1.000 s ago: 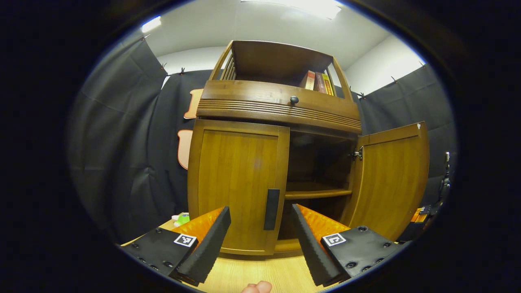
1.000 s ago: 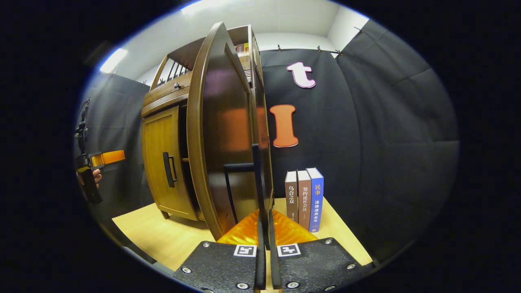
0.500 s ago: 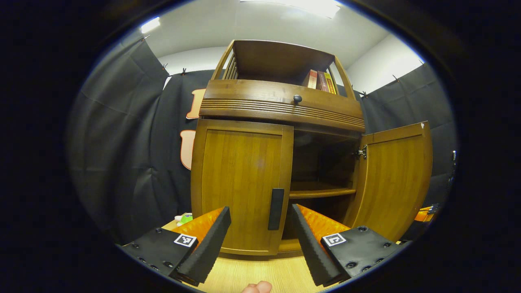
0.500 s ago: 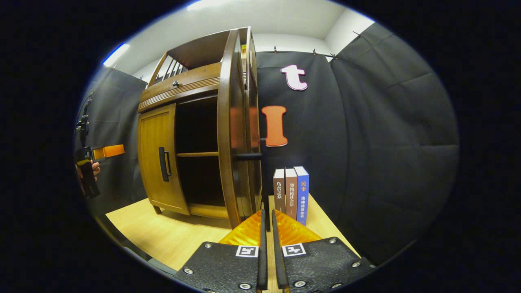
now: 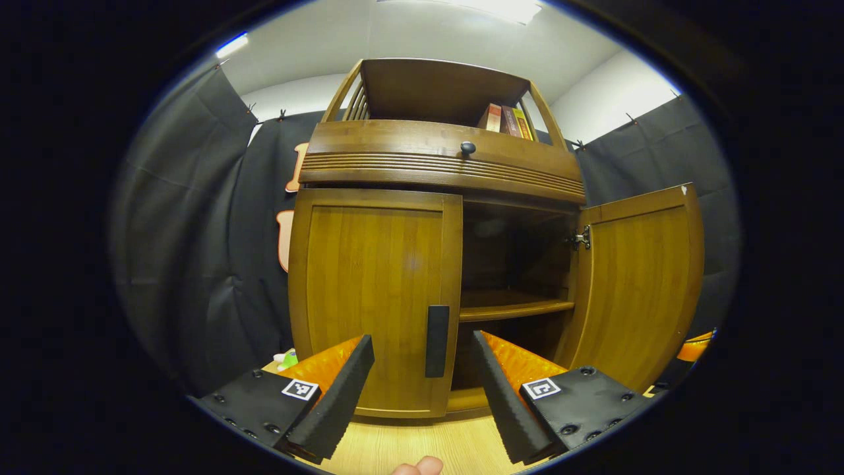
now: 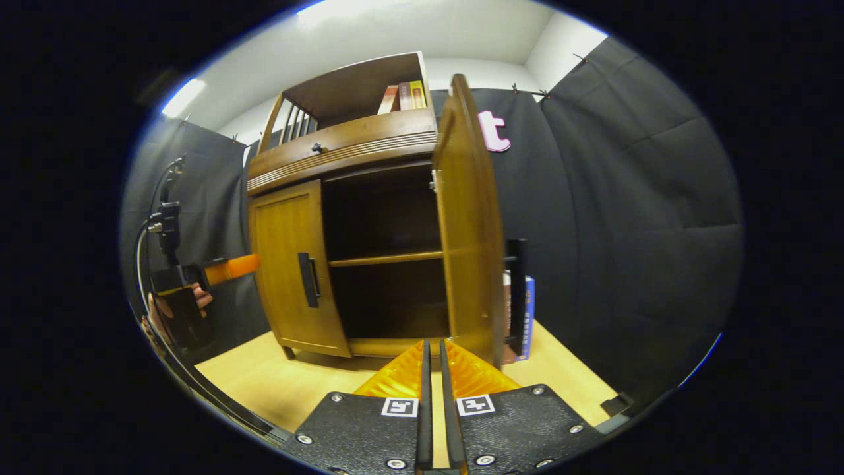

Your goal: Open the right door of the double-door shoe cabinet with the right hand, and open the left door with the left hand.

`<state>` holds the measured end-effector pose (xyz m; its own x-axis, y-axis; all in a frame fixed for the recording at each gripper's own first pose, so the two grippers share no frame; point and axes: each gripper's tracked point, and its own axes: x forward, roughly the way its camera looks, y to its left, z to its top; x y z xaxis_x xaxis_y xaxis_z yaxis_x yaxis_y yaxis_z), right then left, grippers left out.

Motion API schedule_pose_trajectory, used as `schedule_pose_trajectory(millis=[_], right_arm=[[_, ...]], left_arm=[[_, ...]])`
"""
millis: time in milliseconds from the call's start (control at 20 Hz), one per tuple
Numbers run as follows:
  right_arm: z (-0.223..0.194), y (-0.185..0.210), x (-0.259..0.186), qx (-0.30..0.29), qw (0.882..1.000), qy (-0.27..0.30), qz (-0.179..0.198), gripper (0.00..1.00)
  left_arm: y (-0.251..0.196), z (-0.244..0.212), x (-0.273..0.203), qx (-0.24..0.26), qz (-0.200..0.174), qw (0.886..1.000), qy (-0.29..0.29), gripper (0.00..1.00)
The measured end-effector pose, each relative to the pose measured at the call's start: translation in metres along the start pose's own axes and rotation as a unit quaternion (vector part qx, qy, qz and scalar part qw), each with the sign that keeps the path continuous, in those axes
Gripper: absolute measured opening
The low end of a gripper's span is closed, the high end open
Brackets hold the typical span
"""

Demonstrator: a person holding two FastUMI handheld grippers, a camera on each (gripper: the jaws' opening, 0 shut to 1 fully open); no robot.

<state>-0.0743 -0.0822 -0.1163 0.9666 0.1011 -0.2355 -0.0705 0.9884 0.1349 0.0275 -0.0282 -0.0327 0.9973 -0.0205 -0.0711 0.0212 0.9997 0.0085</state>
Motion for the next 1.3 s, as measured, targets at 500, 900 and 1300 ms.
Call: schedule_pose_trajectory(millis=[500, 900, 1300], right_arm=[[0.032, 0.056, 0.021, -0.001, 0.999, -0.039, 0.034, 0.32], [0.034, 0.061, 0.012, -0.022, 0.999, -0.037, 0.027, 0.89], [0.025, 0.052, -0.007, -0.023, 0.999, -0.025, 0.015, 0.89]], left_arm=[[0.019, 0.007, 0.040, 0.008, 0.013, 1.000, -0.018, 0.94], [0.005, -0.015, 0.093, 0.026, 0.002, 1.000, -0.004, 0.94], [0.008, -0.017, 0.129, 0.016, -0.001, 1.000, -0.024, 0.94]])
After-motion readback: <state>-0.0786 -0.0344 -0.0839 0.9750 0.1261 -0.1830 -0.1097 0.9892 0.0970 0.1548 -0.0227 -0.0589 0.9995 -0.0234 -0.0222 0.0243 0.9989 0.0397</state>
